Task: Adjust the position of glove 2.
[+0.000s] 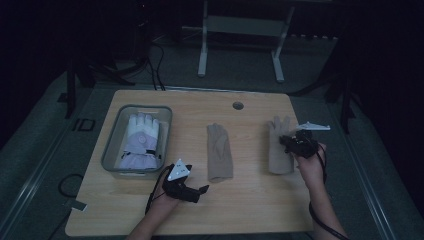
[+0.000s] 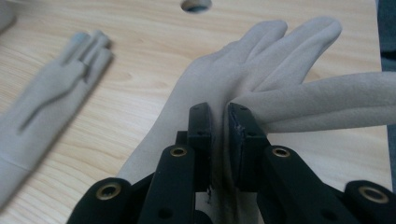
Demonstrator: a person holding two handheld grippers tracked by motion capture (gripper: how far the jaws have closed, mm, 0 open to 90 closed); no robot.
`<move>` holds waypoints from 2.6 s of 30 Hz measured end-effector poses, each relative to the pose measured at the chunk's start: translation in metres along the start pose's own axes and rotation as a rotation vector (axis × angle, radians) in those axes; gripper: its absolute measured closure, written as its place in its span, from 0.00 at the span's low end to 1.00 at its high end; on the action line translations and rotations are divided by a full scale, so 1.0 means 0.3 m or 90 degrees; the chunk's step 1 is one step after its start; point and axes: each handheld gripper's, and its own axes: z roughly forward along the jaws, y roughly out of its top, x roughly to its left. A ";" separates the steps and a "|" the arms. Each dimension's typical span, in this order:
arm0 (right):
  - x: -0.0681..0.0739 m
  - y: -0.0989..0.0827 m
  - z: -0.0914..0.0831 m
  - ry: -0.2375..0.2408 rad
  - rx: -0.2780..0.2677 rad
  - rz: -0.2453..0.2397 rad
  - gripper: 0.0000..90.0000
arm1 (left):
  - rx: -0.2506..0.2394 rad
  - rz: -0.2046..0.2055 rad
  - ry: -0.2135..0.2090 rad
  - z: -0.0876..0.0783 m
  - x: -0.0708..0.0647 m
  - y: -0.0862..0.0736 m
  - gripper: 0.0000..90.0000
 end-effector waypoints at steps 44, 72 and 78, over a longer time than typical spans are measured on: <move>0.564 0.129 0.275 0.134 0.041 -0.059 0.89 | -0.004 0.011 0.000 -0.007 -0.004 -0.003 0.02; 0.523 0.035 0.343 0.140 0.086 -0.054 0.65 | 0.001 0.014 0.000 -0.004 -0.006 -0.002 0.02; 0.510 0.053 0.306 0.139 0.079 -0.068 0.72 | 0.004 0.014 -0.001 -0.003 -0.005 -0.002 0.02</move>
